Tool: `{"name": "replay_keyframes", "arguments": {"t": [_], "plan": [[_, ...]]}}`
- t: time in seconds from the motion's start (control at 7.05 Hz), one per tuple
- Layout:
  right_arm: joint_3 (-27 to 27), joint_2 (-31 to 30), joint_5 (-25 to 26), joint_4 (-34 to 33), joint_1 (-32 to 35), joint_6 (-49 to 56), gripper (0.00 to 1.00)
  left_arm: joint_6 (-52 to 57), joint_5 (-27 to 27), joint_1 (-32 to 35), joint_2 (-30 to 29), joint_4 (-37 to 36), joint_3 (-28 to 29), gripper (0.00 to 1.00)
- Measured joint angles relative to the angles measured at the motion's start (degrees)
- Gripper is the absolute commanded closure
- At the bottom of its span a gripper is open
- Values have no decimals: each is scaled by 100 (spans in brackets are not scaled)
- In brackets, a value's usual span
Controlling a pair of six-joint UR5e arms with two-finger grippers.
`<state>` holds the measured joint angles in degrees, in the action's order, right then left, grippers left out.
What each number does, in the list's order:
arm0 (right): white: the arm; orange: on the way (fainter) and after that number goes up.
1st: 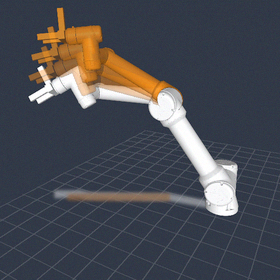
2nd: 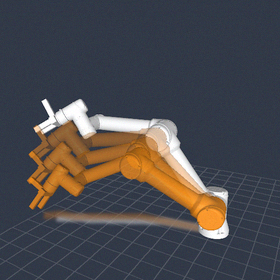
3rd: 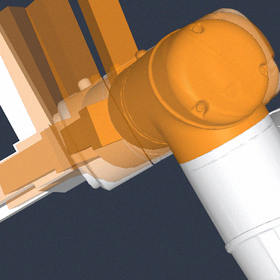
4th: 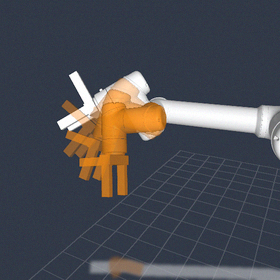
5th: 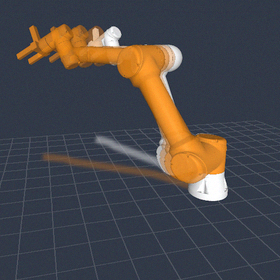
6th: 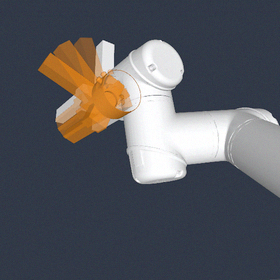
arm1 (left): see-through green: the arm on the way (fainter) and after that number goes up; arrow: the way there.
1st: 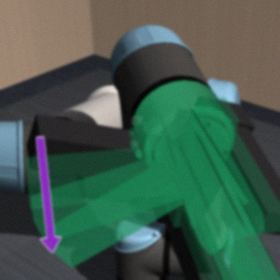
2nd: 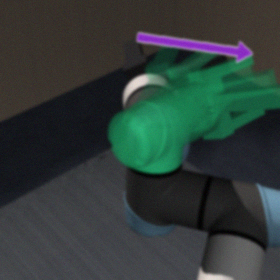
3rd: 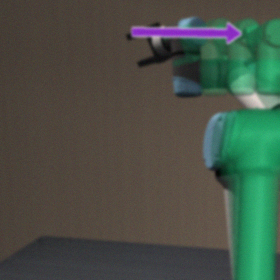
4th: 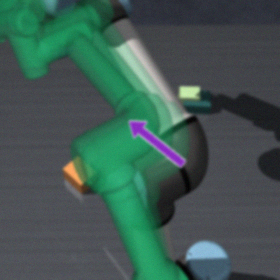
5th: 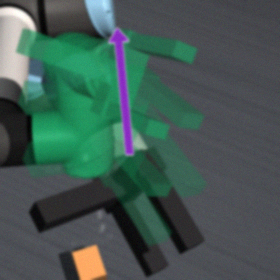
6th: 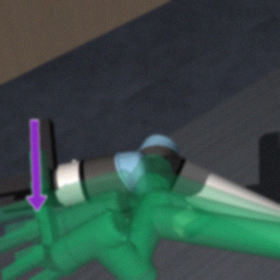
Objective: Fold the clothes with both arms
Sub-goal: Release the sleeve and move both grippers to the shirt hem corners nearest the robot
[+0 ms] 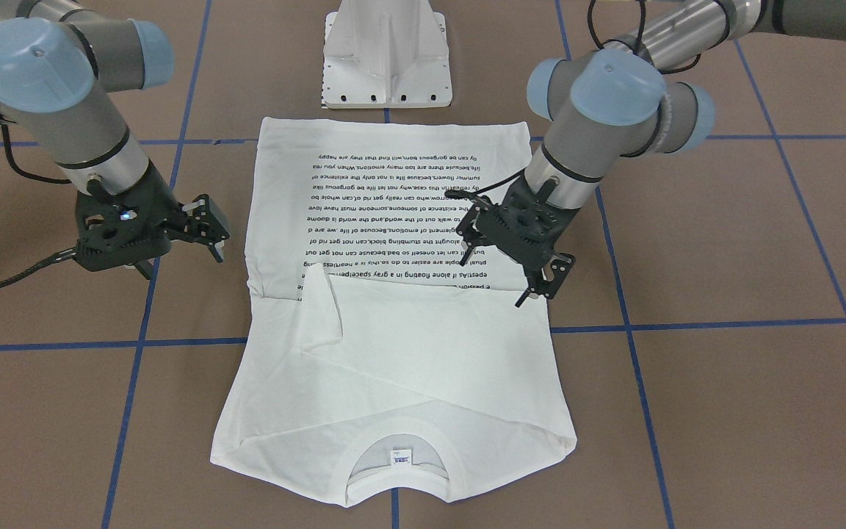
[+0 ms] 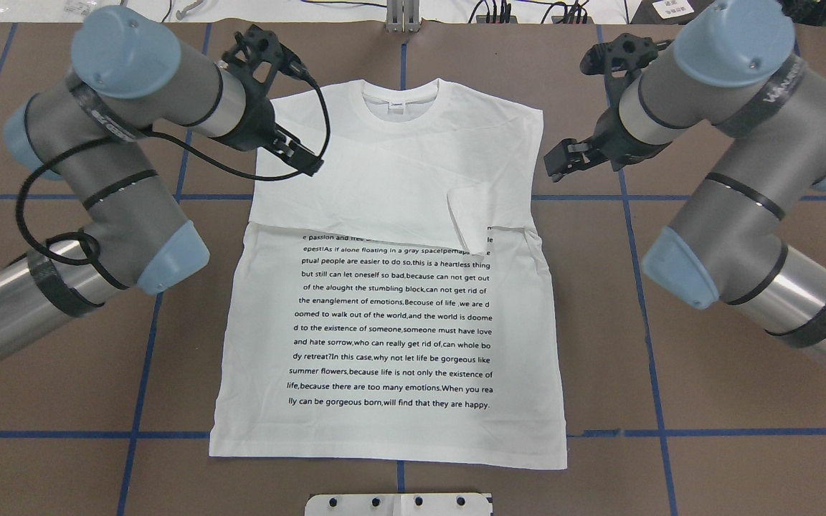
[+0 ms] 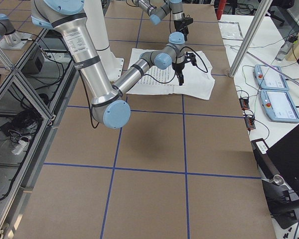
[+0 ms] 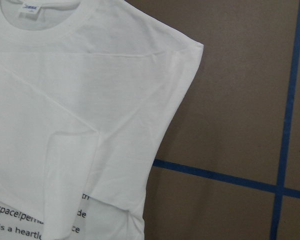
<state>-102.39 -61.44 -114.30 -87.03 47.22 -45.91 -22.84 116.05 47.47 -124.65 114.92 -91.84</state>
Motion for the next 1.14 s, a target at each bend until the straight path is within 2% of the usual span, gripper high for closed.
{"name": "replay_keyframes", "arguments": {"t": [0.28,0.57,1.14], "plan": [[952,874,598,-75,-514,-390,0,705,555,483,375,32,-102,0],[1683,1440,1168,-100,-981,-614,1,804,652,562,474,55,-136,0],[2057,1539,1974,-108,-1574,-565,2,774,641,563,503,66,-133,0]]}}
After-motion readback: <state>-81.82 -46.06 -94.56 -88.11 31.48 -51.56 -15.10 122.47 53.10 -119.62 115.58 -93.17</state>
